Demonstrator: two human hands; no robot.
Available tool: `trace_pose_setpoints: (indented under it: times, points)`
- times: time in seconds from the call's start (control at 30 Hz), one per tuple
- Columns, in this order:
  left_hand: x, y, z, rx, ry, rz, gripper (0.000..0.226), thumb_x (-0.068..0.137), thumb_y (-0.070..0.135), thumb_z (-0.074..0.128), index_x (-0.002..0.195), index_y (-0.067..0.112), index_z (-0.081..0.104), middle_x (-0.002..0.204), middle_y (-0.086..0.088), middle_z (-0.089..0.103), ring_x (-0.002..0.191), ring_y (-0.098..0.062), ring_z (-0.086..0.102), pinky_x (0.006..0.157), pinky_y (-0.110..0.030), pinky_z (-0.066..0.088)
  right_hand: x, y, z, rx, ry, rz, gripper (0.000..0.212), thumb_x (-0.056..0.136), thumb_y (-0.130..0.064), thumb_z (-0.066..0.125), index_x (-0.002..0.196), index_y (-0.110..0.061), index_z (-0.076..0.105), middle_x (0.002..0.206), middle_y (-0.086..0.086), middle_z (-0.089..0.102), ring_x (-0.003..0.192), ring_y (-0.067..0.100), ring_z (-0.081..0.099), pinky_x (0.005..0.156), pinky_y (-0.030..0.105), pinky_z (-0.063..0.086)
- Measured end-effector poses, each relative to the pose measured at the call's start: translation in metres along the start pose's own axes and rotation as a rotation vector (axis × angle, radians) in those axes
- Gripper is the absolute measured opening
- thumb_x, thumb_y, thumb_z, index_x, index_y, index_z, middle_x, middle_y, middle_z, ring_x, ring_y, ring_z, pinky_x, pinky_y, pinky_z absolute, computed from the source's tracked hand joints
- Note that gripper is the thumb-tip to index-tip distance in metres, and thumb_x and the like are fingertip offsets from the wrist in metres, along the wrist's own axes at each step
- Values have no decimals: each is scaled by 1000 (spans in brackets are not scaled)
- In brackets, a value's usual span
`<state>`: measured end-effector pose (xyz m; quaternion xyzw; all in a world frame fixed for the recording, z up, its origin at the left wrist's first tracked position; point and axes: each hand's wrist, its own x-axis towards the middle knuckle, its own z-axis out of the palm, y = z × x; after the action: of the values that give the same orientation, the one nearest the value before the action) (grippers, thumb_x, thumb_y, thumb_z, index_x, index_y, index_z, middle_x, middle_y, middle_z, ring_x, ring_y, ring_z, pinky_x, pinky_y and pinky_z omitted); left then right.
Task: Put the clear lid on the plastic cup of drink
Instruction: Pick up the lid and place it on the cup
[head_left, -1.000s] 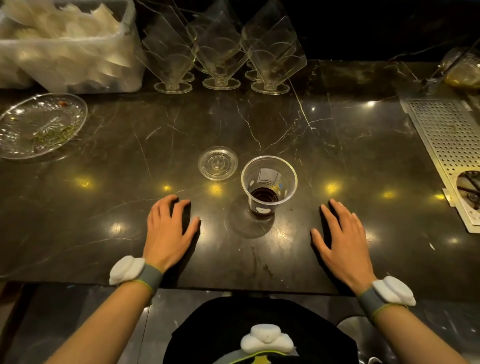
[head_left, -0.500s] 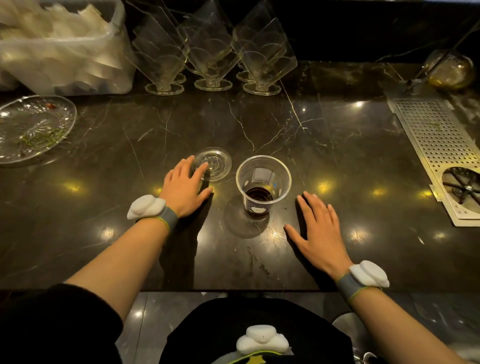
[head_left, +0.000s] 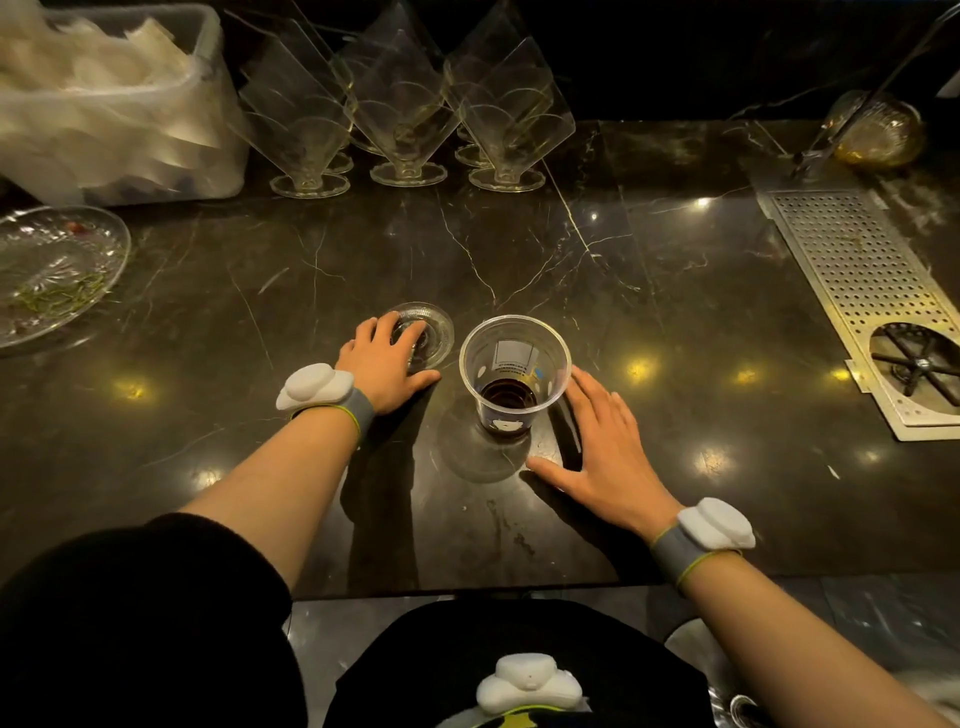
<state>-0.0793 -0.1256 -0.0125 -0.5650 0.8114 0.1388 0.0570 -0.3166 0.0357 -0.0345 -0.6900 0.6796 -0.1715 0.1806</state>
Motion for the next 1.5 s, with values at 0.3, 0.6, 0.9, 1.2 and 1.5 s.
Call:
trace_pose_setpoints:
  times: [0.3, 0.6, 0.9, 1.2, 1.5]
  points:
    - [-15, 16, -3, 102, 61, 36, 54, 82, 30, 55, 128, 6, 40, 137, -22, 42, 127, -43, 37, 99, -52, 41, 17, -31, -15, 413, -57, -29, 120, 66, -44, 84, 153, -22, 4, 152, -8, 22, 140, 2, 20, 114, 24, 18]
    - [-29, 14, -21, -387, 338, -8, 27, 93, 24, 51, 112, 6, 60, 114, -18, 58, 104, -36, 56, 90, -42, 44, 28, -45, -5, 697, -26, 142, 109, 67, -32, 86, 151, -26, 16, 152, -7, 35, 134, -3, 33, 107, 15, 24]
    - [-34, 8, -15, -1033, 141, -347, 34, 86, 1, 59, 114, 10, 41, 83, -13, 64, 55, -6, 64, 56, -15, 54, 30, -46, -4, 693, 36, 179, 81, 70, -23, 85, 130, -37, 32, 118, -30, 44, 104, -26, 43, 83, -9, 29]
    - [-35, 4, -16, -448, 124, -394, 61, 86, 27, 55, 142, 17, 32, 138, -20, 27, 129, -42, 27, 108, -48, 28, 27, -46, -6, 693, 42, 180, 89, 68, -28, 85, 141, -22, 36, 135, -9, 50, 122, 1, 47, 91, -2, 32]
    - [-31, 17, -8, -85, -97, -146, 83, 78, 55, 62, 146, 41, 16, 155, -11, 17, 139, -39, 15, 107, -59, 28, 22, -46, -6, 685, 23, 172, 93, 67, -33, 85, 144, -22, 33, 136, -12, 46, 125, 2, 43, 101, 10, 32]
